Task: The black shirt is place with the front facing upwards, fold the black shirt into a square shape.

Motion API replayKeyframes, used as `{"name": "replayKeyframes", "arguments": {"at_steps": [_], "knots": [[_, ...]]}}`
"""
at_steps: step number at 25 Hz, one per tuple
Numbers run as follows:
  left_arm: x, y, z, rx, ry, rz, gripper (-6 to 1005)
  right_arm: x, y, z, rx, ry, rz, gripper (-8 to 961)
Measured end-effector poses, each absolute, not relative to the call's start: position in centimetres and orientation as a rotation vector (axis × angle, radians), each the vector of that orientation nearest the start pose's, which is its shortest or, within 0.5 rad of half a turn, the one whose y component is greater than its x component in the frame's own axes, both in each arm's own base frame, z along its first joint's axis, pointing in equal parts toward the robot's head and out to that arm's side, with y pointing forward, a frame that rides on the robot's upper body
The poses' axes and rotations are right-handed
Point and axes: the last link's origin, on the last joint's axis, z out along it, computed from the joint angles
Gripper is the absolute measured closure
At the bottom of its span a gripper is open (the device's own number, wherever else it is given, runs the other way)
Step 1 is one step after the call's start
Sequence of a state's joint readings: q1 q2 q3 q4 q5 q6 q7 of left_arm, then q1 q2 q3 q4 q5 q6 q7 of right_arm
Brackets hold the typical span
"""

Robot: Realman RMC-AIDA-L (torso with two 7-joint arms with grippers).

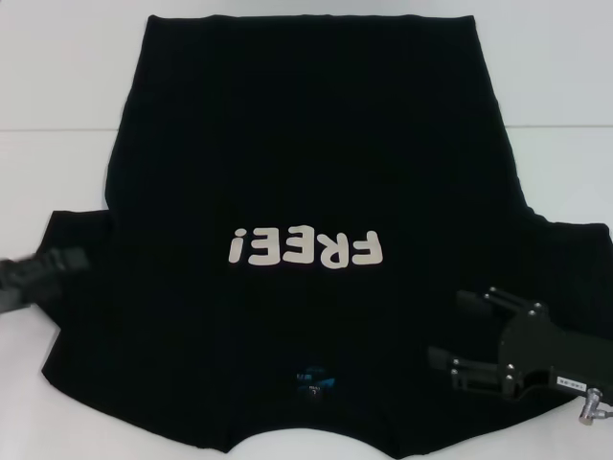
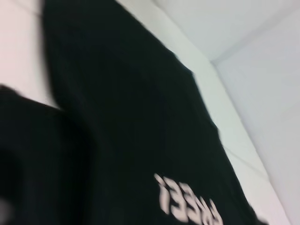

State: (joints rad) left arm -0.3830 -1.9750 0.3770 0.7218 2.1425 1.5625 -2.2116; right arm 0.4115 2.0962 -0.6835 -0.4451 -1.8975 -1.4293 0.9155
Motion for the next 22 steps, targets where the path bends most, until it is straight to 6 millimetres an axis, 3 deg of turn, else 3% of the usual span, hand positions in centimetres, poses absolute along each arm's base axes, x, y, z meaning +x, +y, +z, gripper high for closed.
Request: {"name": "replayKeyframes", "arguments": {"at_steps": [3,8,22], "knots": [[-36.9,29.7,9.7,-1.781,-1.914,-0.841,107,30.7,28.9,-4.0,-2.601,0.436,0.664,39],[-38.9,29.5,10.0,-1.568,-1.996,-0.87,114,30.7,28.9,-4.0,-2.604,0.437,0.662,39],[-40.1,30.5,7.9,-1.435,-2.03,-0.855,135,30.7,28.9,-4.0,-2.605,0.441,0.661,40]]}}
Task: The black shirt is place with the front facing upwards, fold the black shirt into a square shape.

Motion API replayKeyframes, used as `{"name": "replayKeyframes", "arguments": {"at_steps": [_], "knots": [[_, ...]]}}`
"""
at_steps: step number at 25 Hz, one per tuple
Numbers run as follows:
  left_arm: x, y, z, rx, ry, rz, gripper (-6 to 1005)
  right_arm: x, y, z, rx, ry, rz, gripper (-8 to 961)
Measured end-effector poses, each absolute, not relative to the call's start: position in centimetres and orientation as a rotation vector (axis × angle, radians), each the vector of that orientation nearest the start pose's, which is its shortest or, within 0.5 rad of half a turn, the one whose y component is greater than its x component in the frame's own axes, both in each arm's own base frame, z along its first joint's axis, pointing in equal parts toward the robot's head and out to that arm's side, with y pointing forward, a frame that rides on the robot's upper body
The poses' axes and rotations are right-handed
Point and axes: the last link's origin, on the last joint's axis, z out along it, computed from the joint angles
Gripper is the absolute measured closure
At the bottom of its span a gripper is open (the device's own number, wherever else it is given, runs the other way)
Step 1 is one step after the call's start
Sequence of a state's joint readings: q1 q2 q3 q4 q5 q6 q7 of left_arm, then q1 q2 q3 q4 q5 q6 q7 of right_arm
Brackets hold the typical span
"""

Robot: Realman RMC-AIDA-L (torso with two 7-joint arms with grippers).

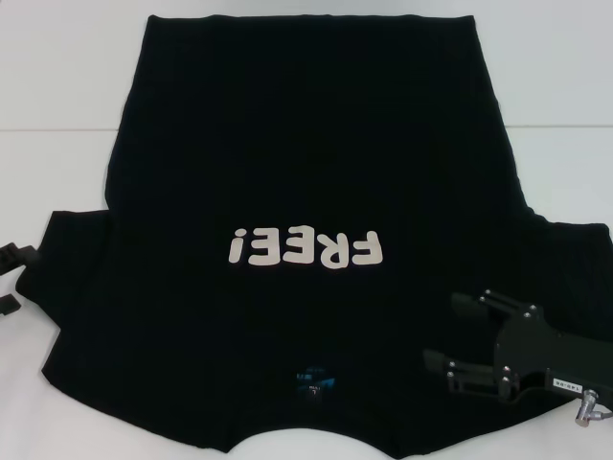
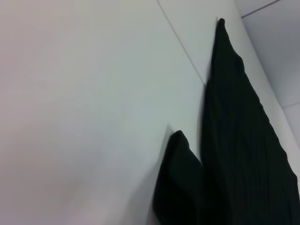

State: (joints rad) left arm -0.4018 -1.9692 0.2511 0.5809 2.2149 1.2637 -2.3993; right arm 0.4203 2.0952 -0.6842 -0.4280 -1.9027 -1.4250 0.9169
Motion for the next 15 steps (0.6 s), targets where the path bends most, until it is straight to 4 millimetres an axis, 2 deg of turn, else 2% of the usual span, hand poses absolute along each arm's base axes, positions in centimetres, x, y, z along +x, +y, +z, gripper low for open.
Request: {"name": "replayKeyframes", "arguments": {"at_steps": [15], "knots": [[-39.7,31.9,6.5,-1.465,-1.992,-0.818,157,30.6,28.8,-4.0,-2.608,0.44,0.67,41]]}}
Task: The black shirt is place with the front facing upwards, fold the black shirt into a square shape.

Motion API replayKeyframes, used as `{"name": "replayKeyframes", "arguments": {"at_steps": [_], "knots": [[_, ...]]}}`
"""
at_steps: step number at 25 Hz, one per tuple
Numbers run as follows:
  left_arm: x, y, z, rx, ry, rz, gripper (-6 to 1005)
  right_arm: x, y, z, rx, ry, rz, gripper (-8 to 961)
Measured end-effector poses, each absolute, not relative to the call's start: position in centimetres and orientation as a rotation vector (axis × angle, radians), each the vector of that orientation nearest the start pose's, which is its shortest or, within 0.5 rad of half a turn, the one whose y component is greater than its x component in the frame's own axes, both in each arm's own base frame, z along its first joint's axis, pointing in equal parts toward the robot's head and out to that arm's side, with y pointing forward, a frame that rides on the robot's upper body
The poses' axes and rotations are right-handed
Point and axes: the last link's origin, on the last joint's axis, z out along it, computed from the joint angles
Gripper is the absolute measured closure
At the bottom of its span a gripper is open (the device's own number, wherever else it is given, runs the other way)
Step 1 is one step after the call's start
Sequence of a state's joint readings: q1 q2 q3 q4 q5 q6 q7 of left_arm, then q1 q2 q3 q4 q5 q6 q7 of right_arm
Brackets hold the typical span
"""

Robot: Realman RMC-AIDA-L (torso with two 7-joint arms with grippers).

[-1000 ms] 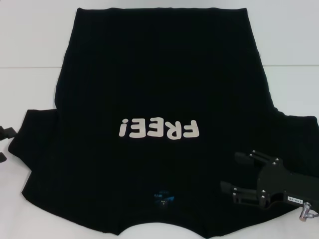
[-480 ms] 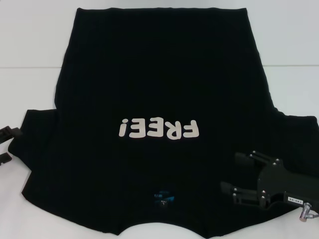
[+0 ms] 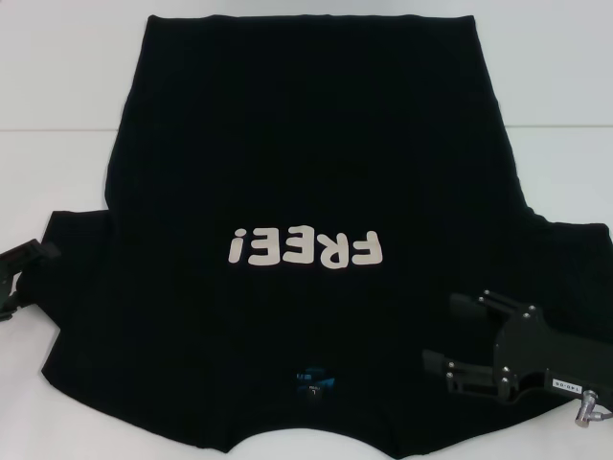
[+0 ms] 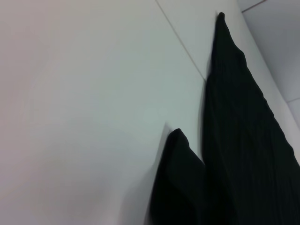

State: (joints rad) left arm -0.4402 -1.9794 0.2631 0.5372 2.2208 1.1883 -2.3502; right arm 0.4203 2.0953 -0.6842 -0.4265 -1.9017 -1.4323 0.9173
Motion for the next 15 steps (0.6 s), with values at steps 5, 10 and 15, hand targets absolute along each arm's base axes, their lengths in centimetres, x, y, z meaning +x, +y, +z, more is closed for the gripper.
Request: {"name": "replayKeyframes", "arguments": {"at_steps": [5,10,15], "knots": [[-39.46,32.33,6.37,-1.509,-1.962,-0.77,165,30.67,28.76,-4.02,-2.605,0.443,0.672,41],[-39.48,32.48,6.36,-1.523,-1.937,-0.753,263,30.65,28.66,-3.97,-2.604,0.446,0.682,41],[-39.65,32.41,6.5,-1.507,-1.935,-0.761,446,30.63,28.63,-3.91,-2.601,0.447,0.689,41]]}}
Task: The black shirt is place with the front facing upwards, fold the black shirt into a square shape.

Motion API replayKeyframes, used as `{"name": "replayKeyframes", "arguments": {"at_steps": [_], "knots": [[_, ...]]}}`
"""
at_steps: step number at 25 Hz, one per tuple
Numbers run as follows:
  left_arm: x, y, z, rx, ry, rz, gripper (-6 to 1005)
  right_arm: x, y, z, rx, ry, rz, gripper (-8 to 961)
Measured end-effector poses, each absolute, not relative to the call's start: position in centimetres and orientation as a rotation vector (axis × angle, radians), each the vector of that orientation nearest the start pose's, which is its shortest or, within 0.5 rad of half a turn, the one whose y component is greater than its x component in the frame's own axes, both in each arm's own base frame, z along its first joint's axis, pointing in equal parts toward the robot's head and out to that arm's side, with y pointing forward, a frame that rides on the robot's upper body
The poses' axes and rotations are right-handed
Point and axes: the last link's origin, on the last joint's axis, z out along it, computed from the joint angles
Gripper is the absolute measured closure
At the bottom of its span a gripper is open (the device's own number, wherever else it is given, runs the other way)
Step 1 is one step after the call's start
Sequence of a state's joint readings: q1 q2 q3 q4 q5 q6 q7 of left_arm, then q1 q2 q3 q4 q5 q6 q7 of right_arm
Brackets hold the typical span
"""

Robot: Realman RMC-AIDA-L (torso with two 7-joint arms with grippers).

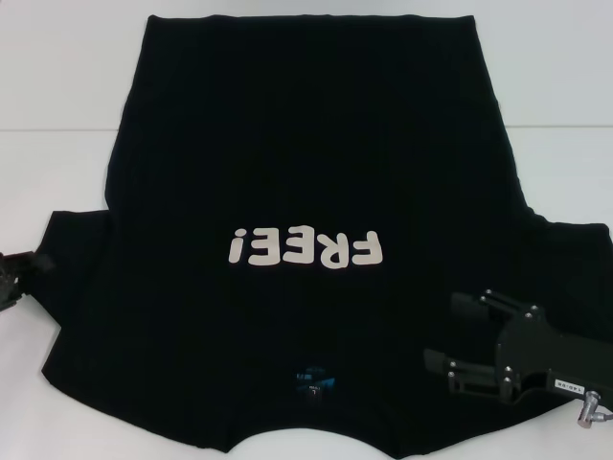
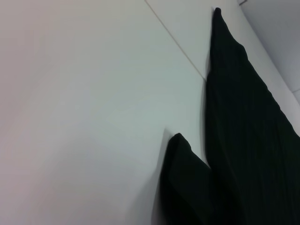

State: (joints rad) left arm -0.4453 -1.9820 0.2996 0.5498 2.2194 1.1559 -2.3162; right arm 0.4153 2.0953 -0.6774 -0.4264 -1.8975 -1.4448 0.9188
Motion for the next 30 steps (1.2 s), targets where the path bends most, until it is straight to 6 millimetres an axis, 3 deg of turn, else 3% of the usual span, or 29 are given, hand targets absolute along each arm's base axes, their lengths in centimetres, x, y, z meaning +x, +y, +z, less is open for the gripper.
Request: {"name": "replayKeyframes", "arguments": {"at_steps": [9,15,17,30], "knots": [[-39.6,32.5,6.5,-1.522,-1.922,-0.743,641,30.5,28.7,-3.9,-2.603,0.442,0.694,42],[-39.7,32.6,6.5,-1.517,-1.913,-0.745,856,30.4,28.8,-3.9,-2.604,0.439,0.696,42],[-39.8,32.6,6.6,-1.517,-1.907,-0.744,971,30.4,28.8,-3.9,-2.603,0.44,0.696,42],[-40.0,33.9,10.3,-1.498,-1.725,-0.725,970,30.3,28.9,-3.8,-2.593,0.437,0.713,43]]}}
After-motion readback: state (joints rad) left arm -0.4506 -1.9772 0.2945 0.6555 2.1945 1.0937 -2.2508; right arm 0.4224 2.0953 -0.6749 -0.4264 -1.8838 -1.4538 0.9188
